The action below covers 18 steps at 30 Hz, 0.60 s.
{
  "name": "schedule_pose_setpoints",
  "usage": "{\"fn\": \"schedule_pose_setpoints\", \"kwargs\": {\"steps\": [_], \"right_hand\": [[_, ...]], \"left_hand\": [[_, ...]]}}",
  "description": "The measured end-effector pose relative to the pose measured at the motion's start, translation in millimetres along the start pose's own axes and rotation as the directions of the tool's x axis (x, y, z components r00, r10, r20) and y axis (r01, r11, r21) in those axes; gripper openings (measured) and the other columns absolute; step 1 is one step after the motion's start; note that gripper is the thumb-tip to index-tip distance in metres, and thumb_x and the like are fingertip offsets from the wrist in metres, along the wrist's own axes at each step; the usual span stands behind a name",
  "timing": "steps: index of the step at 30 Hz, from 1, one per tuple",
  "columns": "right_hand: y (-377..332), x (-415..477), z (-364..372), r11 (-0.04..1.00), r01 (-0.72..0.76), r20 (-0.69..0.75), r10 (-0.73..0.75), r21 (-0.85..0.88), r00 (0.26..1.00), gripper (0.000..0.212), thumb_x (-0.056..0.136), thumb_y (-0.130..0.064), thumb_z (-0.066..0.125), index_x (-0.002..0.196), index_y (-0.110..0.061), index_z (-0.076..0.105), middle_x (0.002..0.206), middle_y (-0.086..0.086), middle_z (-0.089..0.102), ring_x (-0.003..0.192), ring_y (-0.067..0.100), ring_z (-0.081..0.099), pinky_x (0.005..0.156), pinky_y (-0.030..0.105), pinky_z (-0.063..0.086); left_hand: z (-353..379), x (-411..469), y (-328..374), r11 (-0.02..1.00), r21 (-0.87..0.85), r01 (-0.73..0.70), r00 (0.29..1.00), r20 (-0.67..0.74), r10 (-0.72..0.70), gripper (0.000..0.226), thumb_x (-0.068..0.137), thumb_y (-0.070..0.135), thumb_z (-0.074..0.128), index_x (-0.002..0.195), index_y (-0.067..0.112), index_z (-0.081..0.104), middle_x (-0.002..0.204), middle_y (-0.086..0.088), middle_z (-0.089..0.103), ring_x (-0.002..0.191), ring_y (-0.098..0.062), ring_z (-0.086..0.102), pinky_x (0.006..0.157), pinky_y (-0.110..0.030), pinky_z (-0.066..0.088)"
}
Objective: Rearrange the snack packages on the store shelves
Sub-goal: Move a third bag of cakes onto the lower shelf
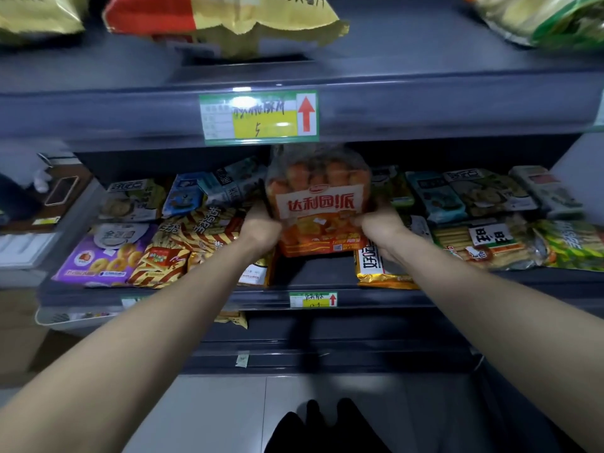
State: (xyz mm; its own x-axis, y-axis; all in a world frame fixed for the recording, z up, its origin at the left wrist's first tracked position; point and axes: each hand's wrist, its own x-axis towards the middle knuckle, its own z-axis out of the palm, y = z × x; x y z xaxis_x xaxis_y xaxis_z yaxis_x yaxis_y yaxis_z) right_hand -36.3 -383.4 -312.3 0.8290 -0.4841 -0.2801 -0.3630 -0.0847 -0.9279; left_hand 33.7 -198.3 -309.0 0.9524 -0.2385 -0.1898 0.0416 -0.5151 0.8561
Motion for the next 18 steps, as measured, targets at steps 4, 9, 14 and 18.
{"fn": "schedule_pose_setpoints", "kwargs": {"steps": [4,9,14,18], "right_hand": [[2.3,6.5,11.2,0.991,0.013,0.004,-0.013,-0.135,1.0,0.042,0.084,0.004,0.06,0.124,-0.008,0.052,0.116,0.01,0.063,0.106,0.026,0.06,0.078,0.027,0.048],[3.4,13.3,15.1,0.954,0.014,-0.001,-0.015,-0.299,1.0,0.037,0.084,-0.001,0.059,0.119,-0.008,0.055,0.114,0.009,0.064,0.104,0.026,0.061,0.08,0.028,0.053],[13.8,11.1,17.5,0.902,0.054,0.066,-0.029,-0.428,0.997,0.035,0.086,-0.005,0.059,0.121,-0.008,0.056,0.119,0.011,0.063,0.111,0.028,0.059,0.084,0.028,0.049],[13.0,12.6,14.9,0.878,0.047,0.05,-0.027,-0.476,0.998,0.03,0.09,-0.012,0.058,0.119,-0.008,0.058,0.118,0.012,0.064,0.107,0.028,0.061,0.083,0.03,0.05]], "left_hand": [[-7.7,3.7,-9.6,0.997,-0.053,0.062,0.998,0.014,-0.061,0.037,0.076,0.018,0.075,0.11,0.013,0.06,0.117,-0.013,0.065,0.104,-0.031,0.063,0.09,-0.045,0.054],[-9.9,2.3,-6.7,0.996,-0.054,0.076,0.997,-0.027,-0.077,0.037,0.076,0.019,0.075,0.11,0.011,0.062,0.117,-0.014,0.066,0.104,-0.032,0.063,0.09,-0.045,0.054],[-11.8,3.5,-10.1,0.994,-0.028,0.106,0.994,-0.036,-0.107,0.036,0.069,0.022,0.08,0.099,0.01,0.064,0.109,-0.015,0.068,0.096,-0.032,0.066,0.086,-0.044,0.056],[-4.1,17.7,-32.5,0.988,-0.033,0.151,0.988,-0.035,-0.152,0.055,0.057,0.033,0.081,0.101,0.005,0.064,0.101,-0.015,0.069,0.089,-0.034,0.068,0.081,-0.045,0.057]]}}
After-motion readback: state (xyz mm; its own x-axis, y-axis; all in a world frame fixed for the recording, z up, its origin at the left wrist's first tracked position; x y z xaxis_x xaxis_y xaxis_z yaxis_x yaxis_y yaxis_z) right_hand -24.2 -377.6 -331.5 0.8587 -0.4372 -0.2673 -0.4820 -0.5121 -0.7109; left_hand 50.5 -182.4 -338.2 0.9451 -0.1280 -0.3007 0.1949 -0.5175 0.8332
